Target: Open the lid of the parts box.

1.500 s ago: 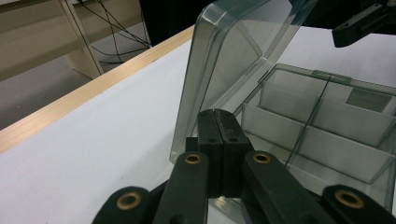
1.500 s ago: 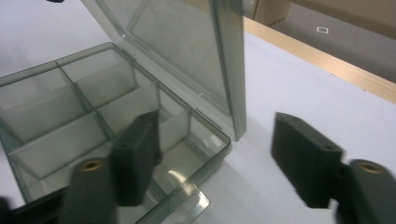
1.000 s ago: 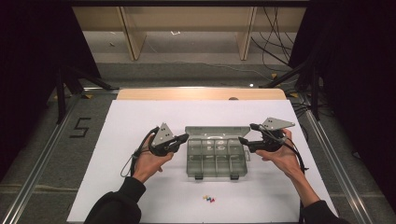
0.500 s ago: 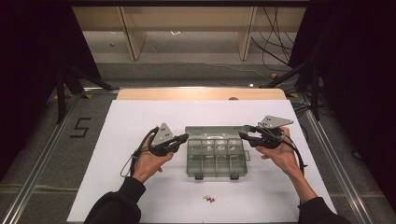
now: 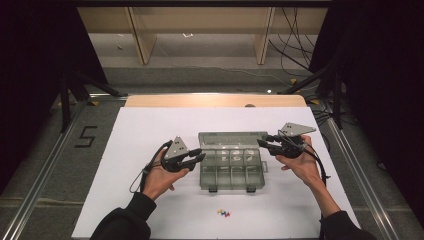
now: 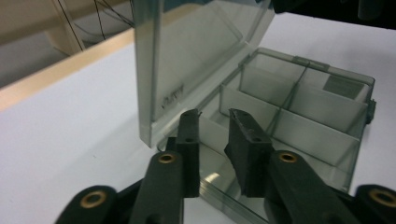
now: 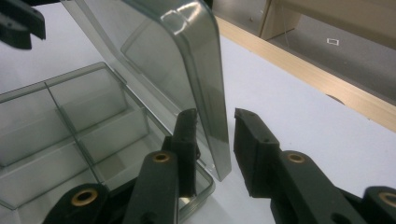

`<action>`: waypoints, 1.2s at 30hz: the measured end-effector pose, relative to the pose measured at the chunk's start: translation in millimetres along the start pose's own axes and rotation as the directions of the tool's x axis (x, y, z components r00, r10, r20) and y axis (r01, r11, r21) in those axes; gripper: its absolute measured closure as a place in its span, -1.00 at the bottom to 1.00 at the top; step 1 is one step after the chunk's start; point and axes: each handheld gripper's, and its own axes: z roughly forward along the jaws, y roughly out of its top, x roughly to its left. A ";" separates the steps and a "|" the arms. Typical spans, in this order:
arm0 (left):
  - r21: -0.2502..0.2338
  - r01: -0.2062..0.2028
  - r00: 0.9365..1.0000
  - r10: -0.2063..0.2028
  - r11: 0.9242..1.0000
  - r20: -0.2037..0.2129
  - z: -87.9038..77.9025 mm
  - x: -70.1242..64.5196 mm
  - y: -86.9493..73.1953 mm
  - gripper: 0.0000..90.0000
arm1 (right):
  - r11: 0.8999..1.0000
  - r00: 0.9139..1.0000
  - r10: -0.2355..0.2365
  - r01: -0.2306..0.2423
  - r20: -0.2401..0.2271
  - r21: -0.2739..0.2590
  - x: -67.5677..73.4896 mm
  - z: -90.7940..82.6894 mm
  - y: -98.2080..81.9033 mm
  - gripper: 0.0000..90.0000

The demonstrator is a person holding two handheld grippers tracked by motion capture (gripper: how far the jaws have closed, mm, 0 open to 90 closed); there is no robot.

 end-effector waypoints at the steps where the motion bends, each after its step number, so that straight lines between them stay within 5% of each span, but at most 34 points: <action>1: 0.009 0.008 1.000 -0.008 1.000 0.015 1.2 -1.1 -0.9 0.55 | 1.000 1.000 0.000 0.000 0.001 0.001 0.0 -0.1 0.1 0.58; 4: 0.054 0.045 0.999 -0.046 0.998 0.011 4.2 -6.1 -4.2 0.45 | 1.000 1.000 0.004 -0.004 0.000 0.004 0.4 0.0 0.3 0.59; 8: 0.134 0.008 1.000 -0.007 0.991 -0.003 6.5 -9.9 -6.4 0.34 | 1.000 1.000 0.007 -0.007 0.000 0.012 0.6 0.1 0.6 0.62; 9: 0.135 0.041 0.999 -0.040 0.990 -0.003 8.2 -12.1 -7.2 0.33 | 1.000 1.000 0.009 -0.009 0.000 0.013 0.6 0.1 0.6 0.62; 17: 0.201 0.092 0.996 -0.089 0.975 -0.027 12.5 -12.5 -11.9 0.20 | 0.999 0.999 0.032 -0.032 0.008 0.021 0.3 1.1 1.5 0.66; 22: 0.225 0.115 0.993 -0.113 0.968 -0.022 15.3 -13.4 -14.1 0.21 | 0.999 0.999 0.043 -0.044 0.026 0.022 -0.9 1.7 2.0 0.70; 36: 0.221 0.112 0.994 -0.105 0.969 -0.042 14.1 -13.3 -15.9 0.42 | 0.993 0.992 0.108 -0.111 0.071 0.041 -2.5 5.6 5.6 0.83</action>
